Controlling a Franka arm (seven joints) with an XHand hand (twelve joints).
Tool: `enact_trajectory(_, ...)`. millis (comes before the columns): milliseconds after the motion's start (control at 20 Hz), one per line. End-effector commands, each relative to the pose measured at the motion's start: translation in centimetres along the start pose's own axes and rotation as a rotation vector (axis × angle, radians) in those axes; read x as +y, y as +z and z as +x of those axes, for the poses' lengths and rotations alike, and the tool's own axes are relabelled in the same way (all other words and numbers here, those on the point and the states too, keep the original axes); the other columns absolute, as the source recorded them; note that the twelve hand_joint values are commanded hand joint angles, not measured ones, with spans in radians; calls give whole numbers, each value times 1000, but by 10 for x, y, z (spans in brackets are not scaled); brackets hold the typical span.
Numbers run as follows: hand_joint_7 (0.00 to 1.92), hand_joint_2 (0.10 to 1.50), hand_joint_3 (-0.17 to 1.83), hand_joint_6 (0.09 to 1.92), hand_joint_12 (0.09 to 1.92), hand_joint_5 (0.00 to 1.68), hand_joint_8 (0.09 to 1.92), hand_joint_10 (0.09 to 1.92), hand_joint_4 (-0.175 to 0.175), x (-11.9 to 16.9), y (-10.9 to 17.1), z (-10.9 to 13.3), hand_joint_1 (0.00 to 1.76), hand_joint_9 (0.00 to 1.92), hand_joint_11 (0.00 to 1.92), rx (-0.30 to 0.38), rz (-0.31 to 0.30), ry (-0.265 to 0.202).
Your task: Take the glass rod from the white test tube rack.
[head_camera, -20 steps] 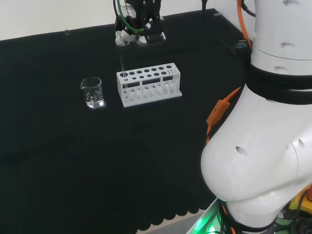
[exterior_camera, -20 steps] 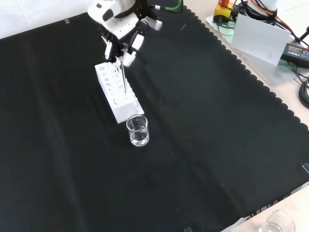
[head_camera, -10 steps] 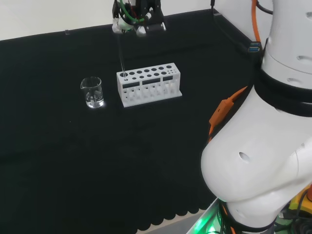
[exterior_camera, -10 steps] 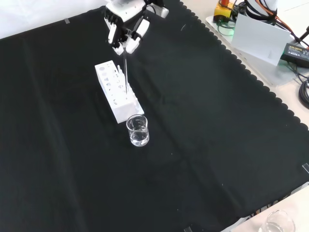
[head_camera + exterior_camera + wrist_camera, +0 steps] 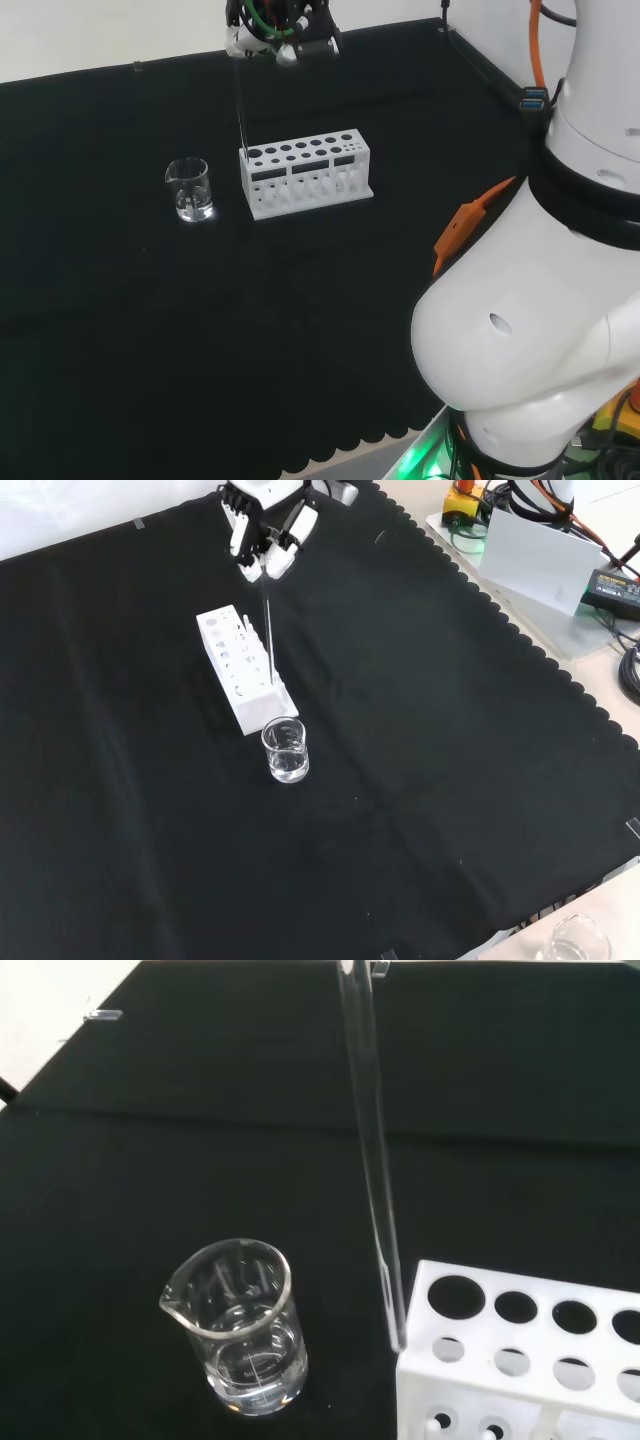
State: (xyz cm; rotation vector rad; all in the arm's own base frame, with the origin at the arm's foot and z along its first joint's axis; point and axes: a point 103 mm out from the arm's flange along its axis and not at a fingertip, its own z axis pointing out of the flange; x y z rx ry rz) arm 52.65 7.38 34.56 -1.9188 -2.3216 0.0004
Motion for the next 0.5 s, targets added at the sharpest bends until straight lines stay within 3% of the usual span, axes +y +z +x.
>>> enact_trajectory(50, 1581, 1150, -175, 895, 908, 1085, 812, 704, -175, -18, -19, 13, 1181, 1742, 1656, 11, -42, -19)
enact_trajectory(500, 1586, 1148, -175, 888, 910, 1089, 807, 700, -175, -25, -24, 23, 1182, 1746, 1658, 5, -46, -42)
